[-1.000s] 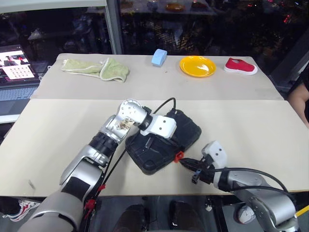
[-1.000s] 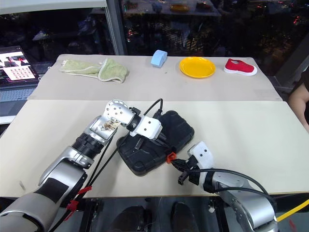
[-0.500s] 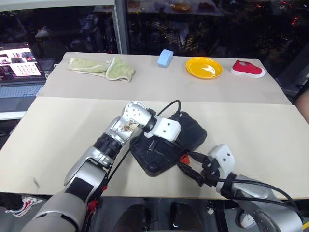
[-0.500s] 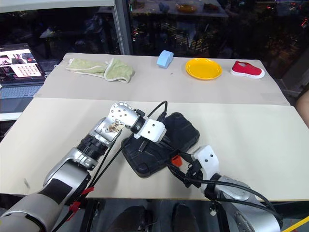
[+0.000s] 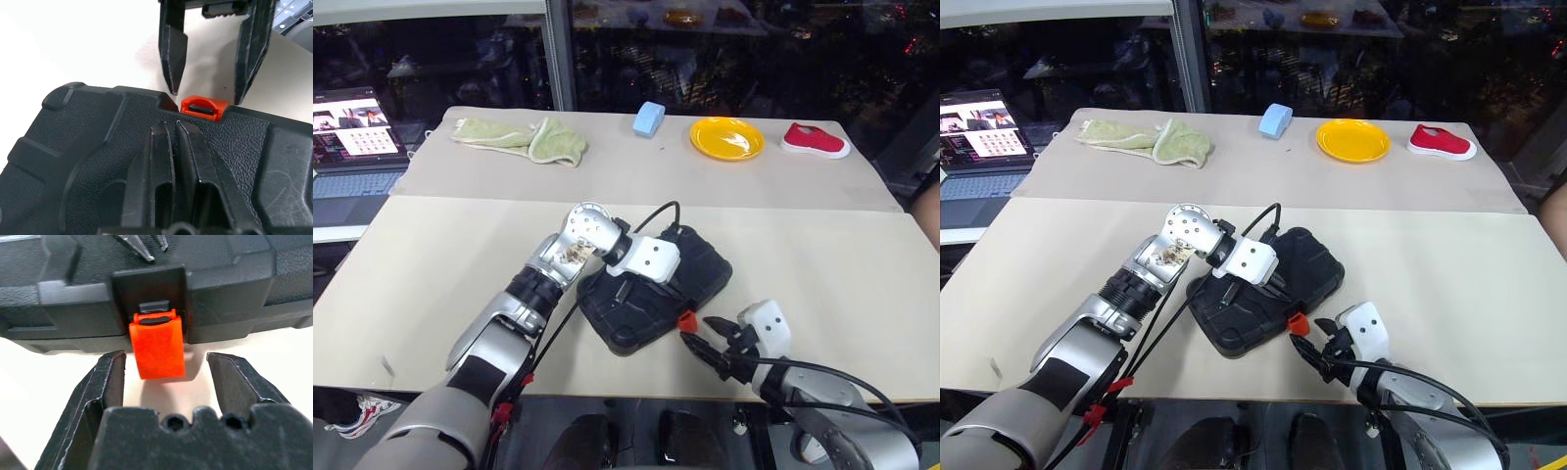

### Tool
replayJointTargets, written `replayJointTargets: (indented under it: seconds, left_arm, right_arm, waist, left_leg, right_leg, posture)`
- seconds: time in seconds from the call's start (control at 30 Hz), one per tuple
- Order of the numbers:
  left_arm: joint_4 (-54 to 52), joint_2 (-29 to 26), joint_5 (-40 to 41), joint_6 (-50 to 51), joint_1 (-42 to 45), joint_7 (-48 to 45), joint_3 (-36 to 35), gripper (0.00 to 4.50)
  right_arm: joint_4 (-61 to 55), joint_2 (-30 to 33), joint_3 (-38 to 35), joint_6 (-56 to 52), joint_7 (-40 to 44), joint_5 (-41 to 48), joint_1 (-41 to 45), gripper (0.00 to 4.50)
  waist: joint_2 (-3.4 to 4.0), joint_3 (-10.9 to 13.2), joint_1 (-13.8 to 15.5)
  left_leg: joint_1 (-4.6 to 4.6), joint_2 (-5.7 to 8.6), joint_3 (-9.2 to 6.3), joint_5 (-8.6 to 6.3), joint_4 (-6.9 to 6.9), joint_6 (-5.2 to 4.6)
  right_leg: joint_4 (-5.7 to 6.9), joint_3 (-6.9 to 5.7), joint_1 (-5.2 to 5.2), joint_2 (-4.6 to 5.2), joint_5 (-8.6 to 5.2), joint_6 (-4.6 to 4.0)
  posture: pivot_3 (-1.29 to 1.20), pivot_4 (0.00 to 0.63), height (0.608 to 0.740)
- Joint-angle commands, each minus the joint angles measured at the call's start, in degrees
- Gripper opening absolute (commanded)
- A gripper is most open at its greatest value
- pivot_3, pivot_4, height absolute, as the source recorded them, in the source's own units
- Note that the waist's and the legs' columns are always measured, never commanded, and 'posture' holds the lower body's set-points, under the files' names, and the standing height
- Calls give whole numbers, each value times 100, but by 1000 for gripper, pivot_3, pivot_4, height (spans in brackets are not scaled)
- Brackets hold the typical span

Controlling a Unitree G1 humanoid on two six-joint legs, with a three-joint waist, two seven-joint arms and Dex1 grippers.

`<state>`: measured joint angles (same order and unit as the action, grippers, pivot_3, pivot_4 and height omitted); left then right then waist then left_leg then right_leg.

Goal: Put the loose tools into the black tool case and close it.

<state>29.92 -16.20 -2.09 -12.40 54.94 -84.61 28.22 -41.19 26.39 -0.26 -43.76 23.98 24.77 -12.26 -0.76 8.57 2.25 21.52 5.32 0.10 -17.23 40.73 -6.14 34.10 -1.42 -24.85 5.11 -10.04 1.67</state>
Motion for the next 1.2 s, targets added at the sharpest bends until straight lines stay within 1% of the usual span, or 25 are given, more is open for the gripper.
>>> replayJointTargets:
  seconds: [0.03,0.07,0.1,0.2,0.23,0.47,0.7,1.2]
  left_arm:
    - [284,-58,-409,37,-149,-102,376,390]
    - [272,-60,-408,46,-150,-104,375,390]
    - [268,-62,-407,53,-148,-103,371,390]
    - [260,-68,-405,70,-144,-101,360,390]
    - [267,-69,-407,69,-141,-99,358,390]
    - [289,-71,-410,61,-128,-94,354,390]
    - [333,-49,-416,32,-107,-86,360,390]
    - [459,-34,-452,-43,-56,-41,367,390]
  right_arm:
    - [20,-42,103,243,26,-44,114,3107]
    - [32,-49,118,273,38,-44,115,2597]
    - [11,-52,123,294,54,-25,107,2452]
    - [-87,-50,135,347,97,13,37,1378]
    - [-114,-36,151,383,125,2,8,1198]
    - [-264,-80,101,564,108,-29,15,1181]
    - [-342,-9,31,776,77,-264,56,1181]
    - [-535,-24,-65,1112,172,-259,-239,1181]
  waist:
    - [0,0,4]
    - [0,0,5]
    - [0,0,5]
    - [0,0,3]
    - [0,0,4]
    - [0,0,6]
    - [0,1,8]
    - [0,1,21]
  left_leg:
    - [0,0,0,0,0,-1]
    - [0,0,0,0,0,-2]
    - [0,0,0,0,0,-2]
    - [0,0,0,0,0,-3]
    - [0,0,0,-1,0,-2]
    - [1,0,0,0,0,-2]
    - [3,0,0,1,0,2]
    - [11,3,0,10,1,14]
  right_leg:
    - [0,0,0,1,0,0]
    - [0,0,1,0,3,-5]
    - [0,-1,0,0,5,-8]
    - [0,0,0,-1,8,-13]
    - [0,0,0,0,8,-13]
    - [0,-1,-2,-2,10,-16]
    - [0,0,-5,-2,10,-17]
    - [0,0,-10,-1,12,-20]
  posture:
    - [0,150,732]
    - [0,150,732]
    - [0,150,732]
    - [0,150,732]
    - [0,150,732]
    - [0,150,732]
    - [0,150,732]
    - [0,150,732]
